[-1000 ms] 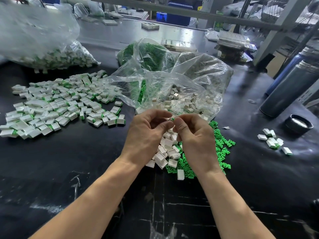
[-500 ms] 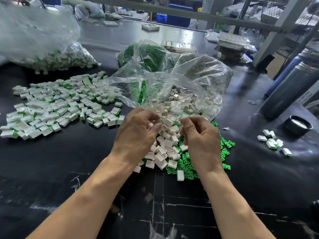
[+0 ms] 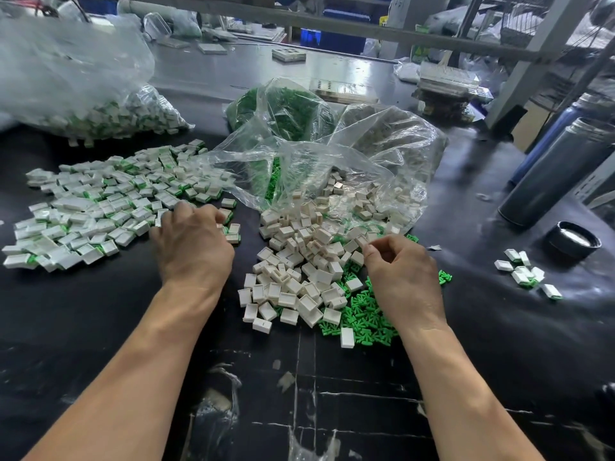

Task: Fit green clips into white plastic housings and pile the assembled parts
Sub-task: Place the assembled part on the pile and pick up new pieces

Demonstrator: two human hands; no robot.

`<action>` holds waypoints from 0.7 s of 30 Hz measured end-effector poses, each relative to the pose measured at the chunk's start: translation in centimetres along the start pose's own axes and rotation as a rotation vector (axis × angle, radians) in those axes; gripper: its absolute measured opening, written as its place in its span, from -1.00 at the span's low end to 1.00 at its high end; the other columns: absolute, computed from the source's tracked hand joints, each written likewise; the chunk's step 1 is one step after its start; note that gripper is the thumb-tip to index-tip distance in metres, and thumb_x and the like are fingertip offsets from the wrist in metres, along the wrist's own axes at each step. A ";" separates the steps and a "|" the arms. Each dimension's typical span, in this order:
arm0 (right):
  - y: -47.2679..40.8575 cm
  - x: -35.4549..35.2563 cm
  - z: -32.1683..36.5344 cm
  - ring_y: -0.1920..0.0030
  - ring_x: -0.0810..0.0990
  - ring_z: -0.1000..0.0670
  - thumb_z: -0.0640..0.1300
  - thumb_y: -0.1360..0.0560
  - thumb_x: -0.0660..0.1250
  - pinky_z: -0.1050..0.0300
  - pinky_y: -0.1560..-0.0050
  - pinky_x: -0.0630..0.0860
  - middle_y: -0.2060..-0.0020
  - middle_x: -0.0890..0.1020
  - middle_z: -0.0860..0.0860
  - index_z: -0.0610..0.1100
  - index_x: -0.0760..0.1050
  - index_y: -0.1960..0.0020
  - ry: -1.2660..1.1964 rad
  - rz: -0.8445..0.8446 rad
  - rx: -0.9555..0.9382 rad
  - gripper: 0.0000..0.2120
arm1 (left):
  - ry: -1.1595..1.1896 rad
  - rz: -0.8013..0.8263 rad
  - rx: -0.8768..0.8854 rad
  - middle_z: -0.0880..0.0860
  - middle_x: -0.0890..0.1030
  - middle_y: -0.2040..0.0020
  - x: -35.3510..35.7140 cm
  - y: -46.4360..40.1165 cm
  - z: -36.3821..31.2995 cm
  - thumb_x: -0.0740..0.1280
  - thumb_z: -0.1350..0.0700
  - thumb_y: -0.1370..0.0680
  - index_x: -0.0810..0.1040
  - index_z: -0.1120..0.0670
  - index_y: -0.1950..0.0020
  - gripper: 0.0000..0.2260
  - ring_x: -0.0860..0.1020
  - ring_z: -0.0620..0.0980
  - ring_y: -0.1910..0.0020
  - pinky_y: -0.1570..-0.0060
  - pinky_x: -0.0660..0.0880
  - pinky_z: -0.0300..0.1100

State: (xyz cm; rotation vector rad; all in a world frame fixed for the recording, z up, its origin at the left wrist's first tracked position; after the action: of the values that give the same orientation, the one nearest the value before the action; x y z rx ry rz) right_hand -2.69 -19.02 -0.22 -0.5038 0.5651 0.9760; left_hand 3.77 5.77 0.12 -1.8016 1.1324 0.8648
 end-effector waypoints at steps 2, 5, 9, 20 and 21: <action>-0.1 -0.3 -0.1 0.06 0.64 -0.03 0.03 -0.59 0.38 0.00 -0.04 0.59 0.19 0.67 0.15 0.06 0.65 0.04 0.069 0.004 0.006 -0.90 | 0.038 -0.033 0.060 0.16 0.57 -0.18 -0.1 0.3 -0.6 0.35 0.30 -0.55 0.65 0.05 -0.21 -0.72 0.48 0.22 -0.23 -0.26 0.33 0.12; -0.3 -0.9 -0.2 0.03 0.63 0.00 0.02 -0.58 0.40 0.07 -0.02 0.53 0.18 0.63 0.18 0.12 0.63 0.09 0.157 0.034 0.014 -0.92 | 0.154 0.029 0.162 0.04 0.67 -0.06 -0.4 1.0 -1.8 0.44 0.15 -0.58 0.67 0.00 -0.09 -0.89 0.60 0.09 -0.10 -0.27 0.45 0.10; -0.6 -1.7 -0.7 0.14 0.61 0.16 0.04 -0.53 0.47 0.13 0.08 0.50 0.28 0.63 0.28 0.14 0.64 0.20 0.156 0.141 0.045 -0.87 | 0.142 0.257 0.127 -0.09 0.68 0.11 -0.4 2.0 -2.7 0.42 -0.05 -0.60 0.64 -0.07 -0.01 -0.92 0.64 -0.03 0.04 -0.25 0.52 0.07; -0.2 -2.1 -0.2 0.04 0.64 0.07 0.06 -0.48 0.53 -0.04 -0.17 0.61 0.19 0.68 0.21 0.13 0.67 0.18 0.280 0.267 0.063 -0.91 | 0.115 0.363 0.055 -0.10 0.66 0.14 0.7 1.8 -2.8 0.39 -0.06 -0.62 0.67 -0.09 0.02 -0.91 0.62 -0.05 0.10 0.08 0.47 -0.15; -0.1 -2.1 -0.1 0.05 0.64 0.07 0.04 -0.49 0.53 -0.04 -0.15 0.61 0.19 0.68 0.20 0.12 0.67 0.19 0.288 0.263 0.051 -0.90 | 0.126 0.363 0.055 -0.11 0.65 0.15 0.7 1.8 -2.8 0.40 -0.06 -0.62 0.66 -0.10 0.03 -0.91 0.61 -0.06 0.10 0.09 0.45 -0.15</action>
State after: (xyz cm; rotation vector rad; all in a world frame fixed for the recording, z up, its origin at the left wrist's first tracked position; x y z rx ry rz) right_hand -3.53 -20.42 1.04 -0.5374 0.9301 1.1435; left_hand 2.72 2.54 0.18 -1.6494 1.5817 0.9243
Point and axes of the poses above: each hand's wrist, its own y-axis away from the middle knuckle, its own x-axis out of the palm, z = x × y, the point moved 1 cm from there along -y, towards the middle knuckle
